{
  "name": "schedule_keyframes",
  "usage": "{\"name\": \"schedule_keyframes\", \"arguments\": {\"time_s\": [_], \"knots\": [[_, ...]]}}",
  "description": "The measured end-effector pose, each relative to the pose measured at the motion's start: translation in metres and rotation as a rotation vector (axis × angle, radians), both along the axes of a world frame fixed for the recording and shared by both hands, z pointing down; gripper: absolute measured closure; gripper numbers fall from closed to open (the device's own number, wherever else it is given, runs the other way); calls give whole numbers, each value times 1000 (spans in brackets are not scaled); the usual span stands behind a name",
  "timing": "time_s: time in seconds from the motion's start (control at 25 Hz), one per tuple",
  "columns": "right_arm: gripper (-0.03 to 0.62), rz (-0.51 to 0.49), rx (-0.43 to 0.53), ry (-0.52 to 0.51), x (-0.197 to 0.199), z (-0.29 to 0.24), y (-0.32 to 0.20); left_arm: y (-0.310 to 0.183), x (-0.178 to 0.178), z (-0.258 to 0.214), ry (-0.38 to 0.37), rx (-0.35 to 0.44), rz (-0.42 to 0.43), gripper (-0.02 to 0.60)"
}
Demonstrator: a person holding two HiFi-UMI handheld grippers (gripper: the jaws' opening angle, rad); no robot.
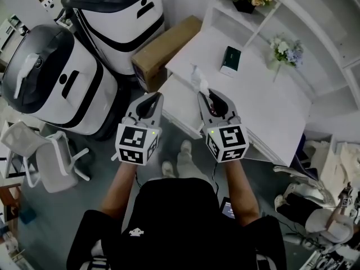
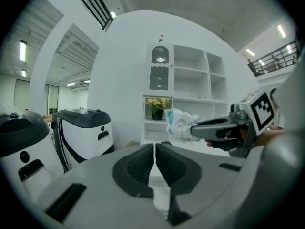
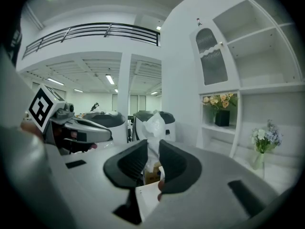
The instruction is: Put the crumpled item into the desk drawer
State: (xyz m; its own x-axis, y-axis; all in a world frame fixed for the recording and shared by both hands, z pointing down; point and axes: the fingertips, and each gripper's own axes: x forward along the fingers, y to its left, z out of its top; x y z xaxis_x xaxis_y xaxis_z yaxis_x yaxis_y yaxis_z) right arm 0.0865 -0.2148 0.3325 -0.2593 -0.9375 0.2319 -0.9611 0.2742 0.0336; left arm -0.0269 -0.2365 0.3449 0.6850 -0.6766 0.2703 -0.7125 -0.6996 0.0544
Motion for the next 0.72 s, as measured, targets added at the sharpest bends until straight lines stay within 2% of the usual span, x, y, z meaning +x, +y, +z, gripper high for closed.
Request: {"name": "schedule_keyframes", "arguments": {"time_s": [0.72], "knots": [[523, -93, -148, 0, 25, 73, -55, -49, 40, 72, -28, -132, -50, 568]]}}
